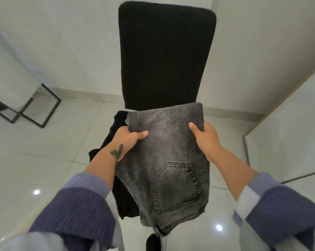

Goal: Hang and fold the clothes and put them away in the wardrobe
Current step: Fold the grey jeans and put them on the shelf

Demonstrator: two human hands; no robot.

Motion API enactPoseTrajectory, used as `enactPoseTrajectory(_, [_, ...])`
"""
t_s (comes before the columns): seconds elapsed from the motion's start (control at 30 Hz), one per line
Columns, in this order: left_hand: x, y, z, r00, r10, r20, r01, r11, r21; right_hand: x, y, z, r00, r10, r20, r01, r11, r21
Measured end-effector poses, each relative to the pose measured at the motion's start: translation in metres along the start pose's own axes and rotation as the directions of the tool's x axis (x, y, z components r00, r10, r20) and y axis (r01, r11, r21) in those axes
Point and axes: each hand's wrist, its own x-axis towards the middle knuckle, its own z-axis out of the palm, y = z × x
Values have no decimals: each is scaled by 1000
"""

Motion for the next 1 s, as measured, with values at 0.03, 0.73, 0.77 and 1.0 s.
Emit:
enactPoseTrajectory(0.03, [-8, 18, -7, 999, 36, -21, -36, 999, -5, -1, -21, -5, 999, -42, -9, 42, 999, 17])
enactPoseTrajectory(0.73, [-23, -3, -25, 848, 396, -352, -359, 918, 167, -33, -3, 44, 934, -276, -225, 270, 961, -58])
enactPoseTrajectory(0.77, [-19, -24, -20, 859, 366, -357, -321, 930, 180, -36, 18, 51, 938, -267, -220, 249, 963, -105])
enactPoseTrajectory(1.0, [34, -102, 8, 835, 384, -394, -272, 911, 311, -12, 88, 88, 965, -157, -209, 116, 974, -193])
